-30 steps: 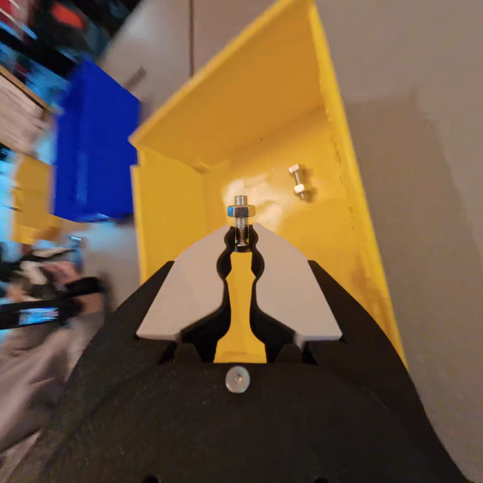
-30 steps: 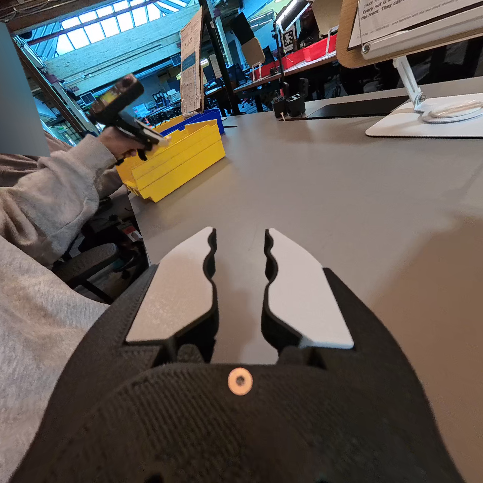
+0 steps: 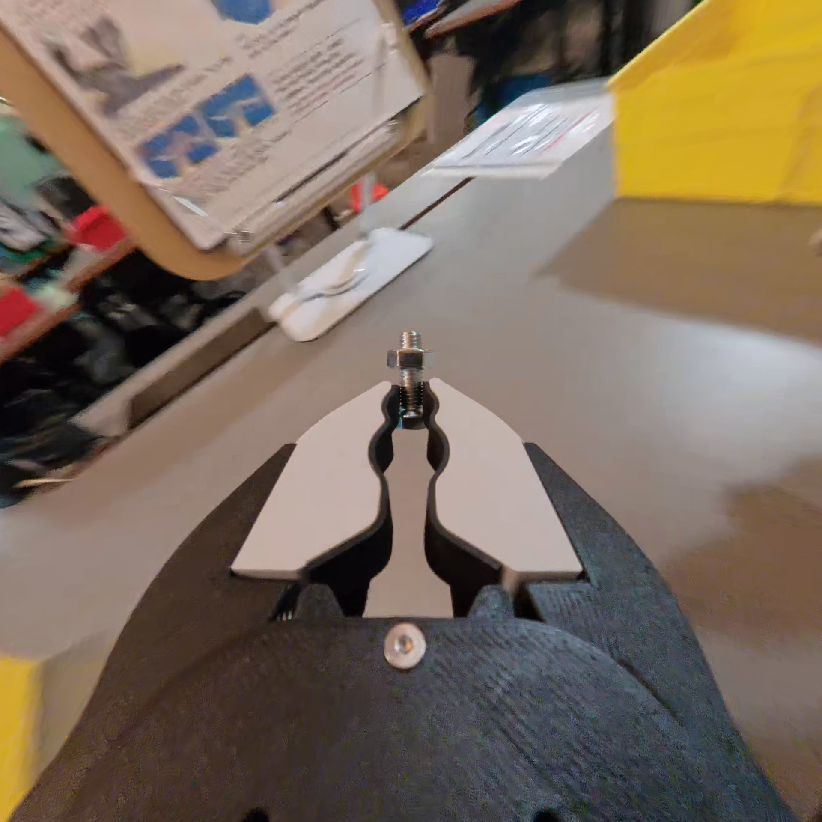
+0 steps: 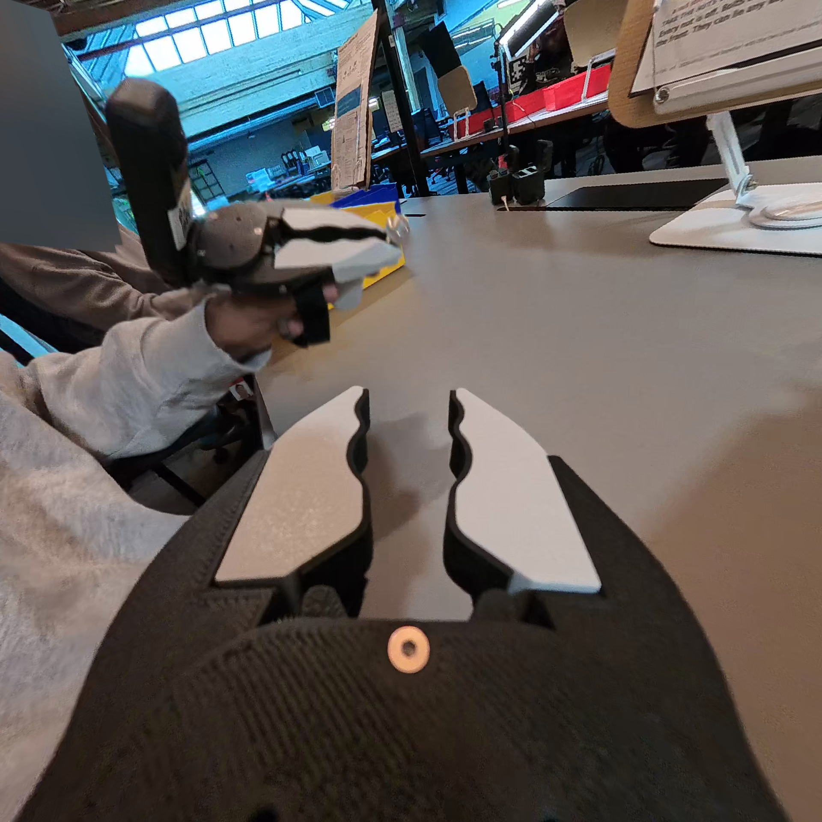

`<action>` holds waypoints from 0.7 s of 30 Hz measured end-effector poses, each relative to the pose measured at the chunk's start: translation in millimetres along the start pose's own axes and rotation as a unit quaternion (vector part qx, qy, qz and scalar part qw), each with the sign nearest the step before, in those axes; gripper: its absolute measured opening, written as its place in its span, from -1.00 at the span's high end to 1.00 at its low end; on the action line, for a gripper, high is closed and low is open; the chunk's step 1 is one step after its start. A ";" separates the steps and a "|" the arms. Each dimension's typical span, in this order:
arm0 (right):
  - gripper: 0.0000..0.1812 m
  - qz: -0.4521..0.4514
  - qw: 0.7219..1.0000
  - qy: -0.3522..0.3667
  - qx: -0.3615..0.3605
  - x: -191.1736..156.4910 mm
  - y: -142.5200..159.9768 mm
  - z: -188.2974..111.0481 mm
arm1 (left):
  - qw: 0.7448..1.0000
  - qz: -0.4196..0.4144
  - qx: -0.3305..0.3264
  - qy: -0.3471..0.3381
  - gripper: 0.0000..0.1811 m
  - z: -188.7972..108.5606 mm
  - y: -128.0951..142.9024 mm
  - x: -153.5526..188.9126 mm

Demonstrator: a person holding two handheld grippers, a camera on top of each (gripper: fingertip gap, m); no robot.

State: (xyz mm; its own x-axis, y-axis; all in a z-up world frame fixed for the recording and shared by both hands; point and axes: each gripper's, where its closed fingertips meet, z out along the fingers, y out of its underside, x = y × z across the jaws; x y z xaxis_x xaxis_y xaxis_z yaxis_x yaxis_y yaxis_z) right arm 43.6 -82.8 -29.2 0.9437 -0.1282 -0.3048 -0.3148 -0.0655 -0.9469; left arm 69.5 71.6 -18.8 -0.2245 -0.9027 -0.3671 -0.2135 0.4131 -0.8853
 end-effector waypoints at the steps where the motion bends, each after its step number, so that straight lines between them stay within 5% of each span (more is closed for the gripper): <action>1: 0.62 -0.005 1.000 -0.005 0.001 -1.6 -0.5 2.2 | 0.999 -0.033 0.016 0.037 0.88 4.0 -1.0 19.6; 7: 0.62 -0.031 0.999 -0.028 0.003 -4.0 -8.3 23.2 | 0.965 -0.171 0.079 0.181 0.88 2.8 -6.2 72.0; 15: 0.64 -0.077 0.995 -0.067 -0.017 -14.8 -10.9 57.1 | 0.932 -0.195 0.145 0.268 0.88 -14.7 -19.7 94.3; 21: 0.71 -0.065 0.992 -0.110 -0.013 -34.0 -1.7 50.8 | 0.900 -0.206 0.166 0.345 0.88 -25.5 -22.5 117.9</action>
State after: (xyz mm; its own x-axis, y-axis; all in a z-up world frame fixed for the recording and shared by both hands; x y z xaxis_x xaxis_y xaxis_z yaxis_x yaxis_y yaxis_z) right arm 17.2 -28.1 -22.4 0.9747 0.1028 -0.1986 -0.1894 -0.0932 -0.9775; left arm 23.6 -41.0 -34.9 -0.7536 -0.6335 0.1753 -0.1431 -0.1022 -0.9844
